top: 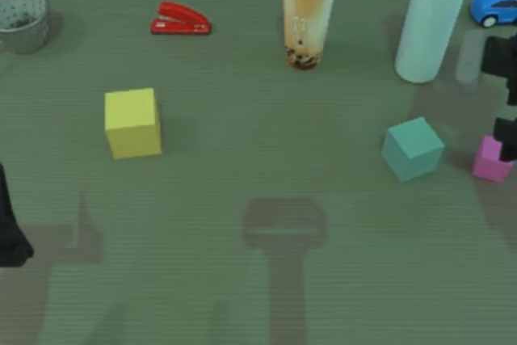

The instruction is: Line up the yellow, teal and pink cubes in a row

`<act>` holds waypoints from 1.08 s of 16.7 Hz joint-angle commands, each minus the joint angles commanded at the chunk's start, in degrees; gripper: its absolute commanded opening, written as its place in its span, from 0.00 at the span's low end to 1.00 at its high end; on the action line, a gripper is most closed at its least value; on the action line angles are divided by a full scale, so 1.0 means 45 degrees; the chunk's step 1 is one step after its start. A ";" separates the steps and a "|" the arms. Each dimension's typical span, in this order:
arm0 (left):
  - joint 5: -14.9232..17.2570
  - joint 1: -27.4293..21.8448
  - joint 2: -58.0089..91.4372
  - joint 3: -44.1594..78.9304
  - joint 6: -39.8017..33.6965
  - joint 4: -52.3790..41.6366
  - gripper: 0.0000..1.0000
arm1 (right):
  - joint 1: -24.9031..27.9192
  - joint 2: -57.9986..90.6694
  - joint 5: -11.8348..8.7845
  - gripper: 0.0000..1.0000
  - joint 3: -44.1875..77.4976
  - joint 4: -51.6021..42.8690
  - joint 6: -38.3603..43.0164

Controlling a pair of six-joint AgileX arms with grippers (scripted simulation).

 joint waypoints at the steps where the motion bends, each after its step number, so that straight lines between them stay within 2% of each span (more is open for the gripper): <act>1: 0.0000 0.0000 0.0000 0.0000 0.0000 0.0000 1.00 | 0.0000 0.0000 0.0000 1.00 0.0000 0.0000 0.0000; 6: 0.0000 0.0000 0.0000 0.0000 0.0000 0.0000 1.00 | -0.0021 0.0171 0.0002 1.00 -0.0415 0.0538 0.0002; 12: 0.0000 0.0000 0.0000 0.0000 0.0000 0.0000 1.00 | 0.0016 0.1357 0.0012 1.00 -0.2146 0.3587 0.0049; 17: 0.0000 0.0000 0.0000 0.0000 0.0000 0.0000 1.00 | 0.0020 0.1533 0.0014 1.00 -0.2345 0.3878 0.0040; 18: 0.0000 0.0000 0.0000 0.0000 0.0000 0.0000 1.00 | 0.0020 0.1533 0.0014 0.92 -0.2345 0.3878 0.0040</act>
